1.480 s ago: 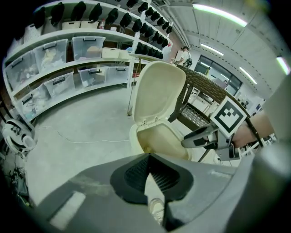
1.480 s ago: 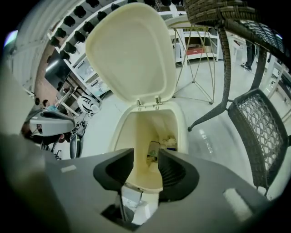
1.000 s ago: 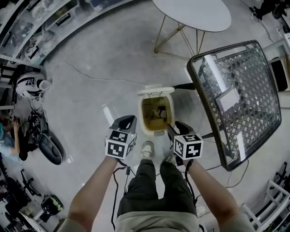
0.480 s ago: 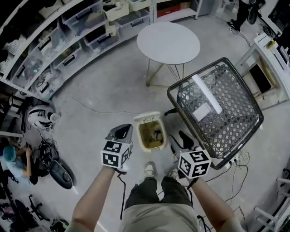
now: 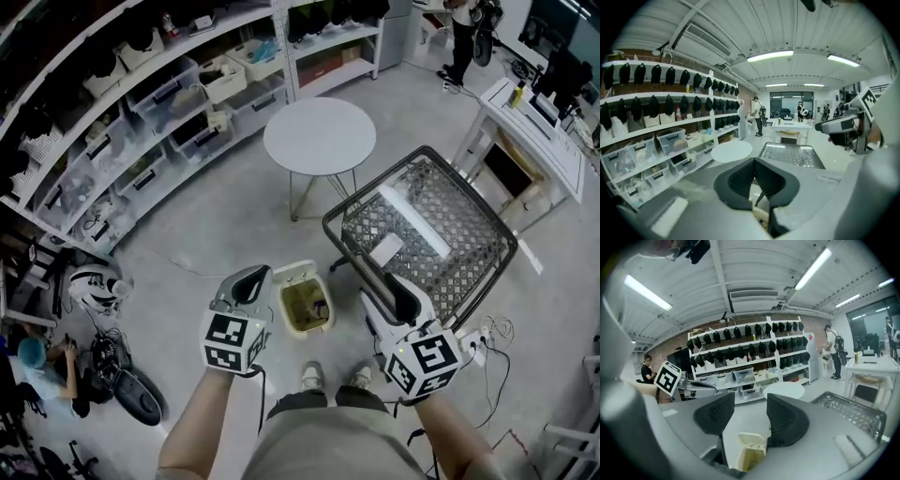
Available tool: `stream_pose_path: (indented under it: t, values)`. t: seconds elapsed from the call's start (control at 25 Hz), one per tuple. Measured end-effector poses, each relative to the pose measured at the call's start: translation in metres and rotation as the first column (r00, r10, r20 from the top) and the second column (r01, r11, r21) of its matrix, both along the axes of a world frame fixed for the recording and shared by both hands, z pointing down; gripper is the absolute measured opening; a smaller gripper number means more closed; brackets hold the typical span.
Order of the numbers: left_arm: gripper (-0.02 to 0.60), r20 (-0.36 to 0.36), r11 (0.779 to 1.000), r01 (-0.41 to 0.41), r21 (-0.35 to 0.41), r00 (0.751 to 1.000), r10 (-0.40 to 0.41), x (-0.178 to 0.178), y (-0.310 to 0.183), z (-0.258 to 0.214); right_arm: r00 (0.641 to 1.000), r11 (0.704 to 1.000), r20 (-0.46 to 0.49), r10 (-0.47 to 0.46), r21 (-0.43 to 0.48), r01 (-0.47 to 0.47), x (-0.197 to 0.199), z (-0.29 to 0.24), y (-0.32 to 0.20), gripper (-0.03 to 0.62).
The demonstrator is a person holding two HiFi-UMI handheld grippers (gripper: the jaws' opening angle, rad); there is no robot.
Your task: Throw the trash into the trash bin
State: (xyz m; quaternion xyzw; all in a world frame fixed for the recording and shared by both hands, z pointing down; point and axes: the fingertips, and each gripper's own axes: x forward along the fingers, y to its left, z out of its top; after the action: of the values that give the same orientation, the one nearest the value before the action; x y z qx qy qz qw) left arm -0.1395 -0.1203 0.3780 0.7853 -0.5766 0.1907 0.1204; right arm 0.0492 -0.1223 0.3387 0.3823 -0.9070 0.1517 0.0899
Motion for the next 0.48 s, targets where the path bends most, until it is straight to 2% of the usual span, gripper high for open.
stream_pose_path:
  t: [0.12, 0.24, 0.36, 0.48]
  values:
    - [0.002, -0.002, 0.998, -0.041, 0.054, 0.999, 0.041, 0.025, 0.002, -0.035, 0.999, 0.998, 0.032, 0.026, 0.056, -0.027, 0.023, -0.028, 0.007, 0.222]
    - [0.002, -0.010, 0.992, -0.086, 0.096, 0.996, 0.087, 0.049, 0.006, -0.069, 0.997, 0.996, 0.061, 0.046, 0.074, -0.051, 0.044, -0.050, 0.018, 0.232]
    - [0.002, 0.029, 0.979, -0.132, 0.155, 0.991, 0.129, 0.069, 0.010, -0.097, 0.993, 0.994, 0.086, 0.075, 0.078, -0.082, 0.061, -0.064, 0.027, 0.247]
    - [0.002, 0.063, 0.971, -0.164, 0.176, 0.986, 0.155, 0.086, 0.012, -0.104, 0.991, 0.992, 0.097, 0.088, 0.085, -0.096, 0.076, -0.070, 0.031, 0.250]
